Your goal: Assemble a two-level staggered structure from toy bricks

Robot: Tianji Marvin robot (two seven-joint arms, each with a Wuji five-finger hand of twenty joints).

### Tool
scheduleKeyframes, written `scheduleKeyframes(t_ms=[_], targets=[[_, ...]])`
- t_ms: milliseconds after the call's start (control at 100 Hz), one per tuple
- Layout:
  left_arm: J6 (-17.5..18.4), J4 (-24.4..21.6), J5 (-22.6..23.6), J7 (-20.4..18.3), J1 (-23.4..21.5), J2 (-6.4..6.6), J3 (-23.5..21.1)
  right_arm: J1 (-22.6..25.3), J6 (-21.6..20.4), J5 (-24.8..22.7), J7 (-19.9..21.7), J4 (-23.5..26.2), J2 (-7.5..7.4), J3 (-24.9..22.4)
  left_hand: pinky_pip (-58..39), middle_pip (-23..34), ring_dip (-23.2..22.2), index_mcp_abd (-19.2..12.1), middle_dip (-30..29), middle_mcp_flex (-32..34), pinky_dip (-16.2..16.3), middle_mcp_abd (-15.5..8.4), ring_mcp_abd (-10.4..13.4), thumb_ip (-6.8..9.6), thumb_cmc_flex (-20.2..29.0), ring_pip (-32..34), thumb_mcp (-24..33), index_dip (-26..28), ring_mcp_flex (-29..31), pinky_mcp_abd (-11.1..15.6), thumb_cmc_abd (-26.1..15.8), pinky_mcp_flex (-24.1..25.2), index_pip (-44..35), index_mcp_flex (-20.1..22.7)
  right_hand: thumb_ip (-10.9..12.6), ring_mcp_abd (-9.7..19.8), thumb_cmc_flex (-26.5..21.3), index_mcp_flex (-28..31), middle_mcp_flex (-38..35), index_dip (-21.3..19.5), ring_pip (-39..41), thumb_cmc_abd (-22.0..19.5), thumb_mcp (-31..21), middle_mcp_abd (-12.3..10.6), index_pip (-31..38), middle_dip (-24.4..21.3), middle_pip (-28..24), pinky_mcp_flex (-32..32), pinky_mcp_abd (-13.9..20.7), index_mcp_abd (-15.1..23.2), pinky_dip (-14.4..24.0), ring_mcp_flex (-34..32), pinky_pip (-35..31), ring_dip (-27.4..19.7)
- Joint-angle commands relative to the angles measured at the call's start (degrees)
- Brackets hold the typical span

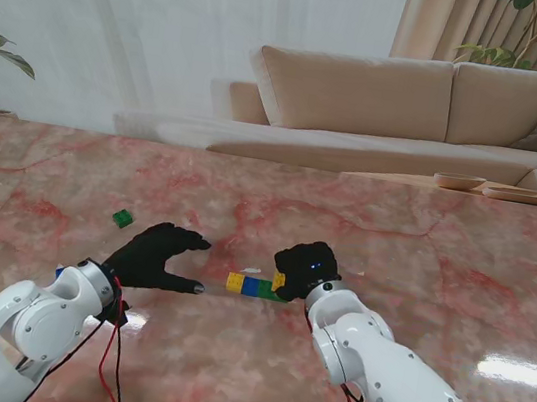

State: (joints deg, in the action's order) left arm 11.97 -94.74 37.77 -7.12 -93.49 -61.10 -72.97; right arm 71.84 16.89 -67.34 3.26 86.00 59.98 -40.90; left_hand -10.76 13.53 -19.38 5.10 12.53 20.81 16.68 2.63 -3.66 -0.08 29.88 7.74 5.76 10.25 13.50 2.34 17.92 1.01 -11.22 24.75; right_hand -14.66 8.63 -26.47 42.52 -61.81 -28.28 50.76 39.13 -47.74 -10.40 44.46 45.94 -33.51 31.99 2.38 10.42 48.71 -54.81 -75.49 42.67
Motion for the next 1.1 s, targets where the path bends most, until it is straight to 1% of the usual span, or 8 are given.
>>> scheduleKeyframes(t_ms=[0, 230, 280, 400, 760, 1090], targets=[[0.0, -0.2, 0.1, 0.0, -0.5, 0.05, -0.1, -0.2, 0.4, 0.5, 1.0, -0.6, 0.41, 0.6, 2.2, -1.2, 0.6, 0.8, -0.7, -2.0, 0.5, 0.0, 2.6, 0.11, 0.2, -1.5, 0.9, -0.9, -2.0, 2.7, -2.1, 0.1, 1.1, 0.1, 0.1, -0.4, -2.4, 4.1, -0.4, -1.1, 1.4, -2.4, -5.4, 0.9, 6.9, 1.3, 0.3, -0.5, -0.7, 4.8, -0.2, -0.2, -2.1, 1.6], [0.1, -0.4, 0.2, 0.0, -0.7, 0.05, -0.3, -2.0, 1.7, 1.9, 0.6, -1.9, 0.72, 3.4, 2.2, -1.2, 0.6, 0.8, -0.7, -2.0, 0.5, 0.1, 2.6, 0.11, 0.2, -1.5, 0.9, -0.8, -2.0, 2.7, -2.0, 0.1, 1.1, 0.1, 0.1, -0.4, -2.1, 3.9, -0.2, -1.0, 1.4, -2.7, -4.8, 1.0, 6.8, 1.2, 0.3, -0.7, -0.7, 4.8, -0.2, 0.1, -2.2, 1.7], [0.1, -0.4, 0.2, -0.1, -0.7, 0.06, -0.4, -2.3, 2.3, 2.0, 0.4, -2.2, 0.81, 4.1, 2.2, -1.2, 0.6, 0.9, -0.7, -2.0, 0.5, 0.0, 2.6, 0.12, 0.3, -1.5, 1.0, -0.9, -2.0, 2.8, -2.0, 0.1, 1.1, 0.1, 0.3, -0.5, -2.1, 3.7, 0.1, -1.1, 1.6, -2.8, -4.2, 1.0, 6.8, 1.1, 0.2, -1.0, -0.4, 4.6, 0.9, 0.3, -3.6, 1.8], [0.1, -0.5, 0.2, -0.2, -0.8, 0.07, -0.5, -2.9, 3.2, 2.0, 0.0, -2.8, 0.91, 5.2, 2.3, -1.2, 0.6, 0.8, -0.7, -2.0, 0.5, 0.0, 2.7, 0.10, 0.2, -1.5, 1.0, -0.8, -2.0, 2.8, -2.0, 0.1, 1.1, 0.1, 0.4, -0.5, -2.0, 3.5, 0.4, -1.1, 1.7, -2.7, -3.8, 1.1, 6.7, 1.1, 0.2, -1.2, -0.3, 4.5, 1.4, 0.6, -4.0, 1.8], [0.1, -0.5, 0.3, -0.2, -1.3, 0.09, -0.9, -3.8, 3.8, 1.4, 0.4, -3.3, 0.85, 6.5, 2.2, -1.3, 0.6, 0.9, -0.8, -2.0, 0.5, 0.0, 2.6, 0.05, 0.2, -1.5, 1.1, -0.9, -2.0, 2.8, -2.0, 0.1, 1.1, 0.2, 0.6, -0.4, -2.0, 2.8, 1.2, -1.2, 1.9, -2.9, -3.1, 1.1, 6.5, 0.9, 0.1, -1.9, -0.1, 4.2, 2.1, 1.3, -3.7, 1.9], [0.3, -0.5, 0.3, -0.4, -1.3, 0.15, -1.0, -5.0, 4.7, 1.7, 0.5, -4.4, 0.93, 8.0, 2.1, -1.2, 0.6, 0.8, -0.7, -1.9, 0.5, 0.0, 2.6, 0.04, 0.2, -1.4, 1.1, -0.9, -1.9, 2.7, -2.0, 0.1, 1.1, 0.2, 0.9, -0.4, -1.9, 2.2, 1.8, -1.4, 1.9, -3.0, -2.7, 1.2, 6.3, 0.6, -0.2, -2.1, 0.0, 4.0, 2.8, 1.8, -3.3, 1.8]])
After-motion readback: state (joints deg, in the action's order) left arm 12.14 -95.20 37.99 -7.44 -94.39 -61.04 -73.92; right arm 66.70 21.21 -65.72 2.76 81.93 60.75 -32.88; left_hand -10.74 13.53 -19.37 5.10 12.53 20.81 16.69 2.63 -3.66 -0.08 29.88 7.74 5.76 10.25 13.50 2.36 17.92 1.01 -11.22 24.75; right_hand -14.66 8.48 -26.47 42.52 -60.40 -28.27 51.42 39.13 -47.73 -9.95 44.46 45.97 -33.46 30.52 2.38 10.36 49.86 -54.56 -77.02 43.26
